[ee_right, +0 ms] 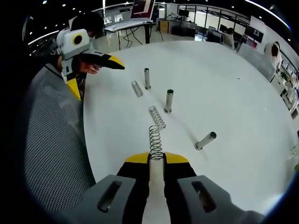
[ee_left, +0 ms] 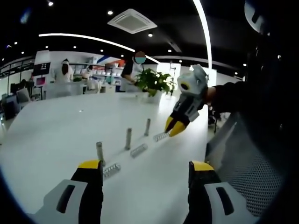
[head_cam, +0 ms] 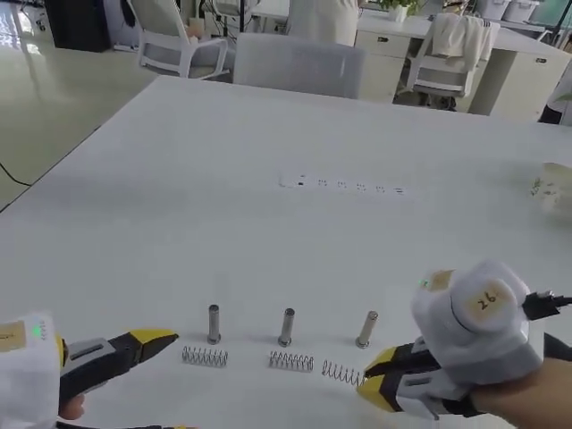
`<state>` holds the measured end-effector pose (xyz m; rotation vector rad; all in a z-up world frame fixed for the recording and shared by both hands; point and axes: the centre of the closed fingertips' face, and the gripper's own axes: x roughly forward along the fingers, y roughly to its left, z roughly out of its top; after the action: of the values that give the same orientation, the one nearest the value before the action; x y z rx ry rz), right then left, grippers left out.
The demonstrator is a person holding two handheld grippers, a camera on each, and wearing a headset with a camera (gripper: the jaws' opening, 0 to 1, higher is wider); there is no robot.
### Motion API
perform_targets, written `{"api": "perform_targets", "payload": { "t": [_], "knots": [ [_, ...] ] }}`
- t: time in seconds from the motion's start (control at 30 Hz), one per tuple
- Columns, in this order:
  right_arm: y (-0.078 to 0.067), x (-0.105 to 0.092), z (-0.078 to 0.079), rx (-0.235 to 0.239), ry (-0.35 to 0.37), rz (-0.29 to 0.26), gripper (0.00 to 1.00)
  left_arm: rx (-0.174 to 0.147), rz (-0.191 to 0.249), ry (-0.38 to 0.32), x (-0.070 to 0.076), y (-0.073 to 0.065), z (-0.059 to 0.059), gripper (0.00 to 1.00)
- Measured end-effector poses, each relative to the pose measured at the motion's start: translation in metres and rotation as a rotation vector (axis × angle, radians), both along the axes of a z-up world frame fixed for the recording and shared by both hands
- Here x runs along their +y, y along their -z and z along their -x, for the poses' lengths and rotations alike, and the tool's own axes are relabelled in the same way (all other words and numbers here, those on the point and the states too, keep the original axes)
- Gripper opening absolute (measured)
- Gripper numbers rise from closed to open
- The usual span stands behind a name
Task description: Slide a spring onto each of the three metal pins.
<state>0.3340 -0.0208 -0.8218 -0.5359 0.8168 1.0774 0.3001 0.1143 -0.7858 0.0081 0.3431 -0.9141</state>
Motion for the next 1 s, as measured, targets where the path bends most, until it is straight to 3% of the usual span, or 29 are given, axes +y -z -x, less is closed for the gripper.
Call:
{"api": "perform_targets", "payload": {
  "t": [0.27,0.73,1.0],
  "knots": [
    [-0.003,0.006,0.003,0.007,-0.029,0.007,0.08,0.003,-0.008,0.095,-0.019,0.000,0.000,0.65],
    [-0.002,0.028,0.011,0.031,-0.100,0.015,0.08,0.015,-0.058,0.217,-0.038,0.019,-0.006,0.55],
    [-0.002,0.038,0.018,0.044,-0.156,0.025,0.08,-0.011,-0.088,0.291,-0.050,0.020,-0.006,0.51]
  ]
}}
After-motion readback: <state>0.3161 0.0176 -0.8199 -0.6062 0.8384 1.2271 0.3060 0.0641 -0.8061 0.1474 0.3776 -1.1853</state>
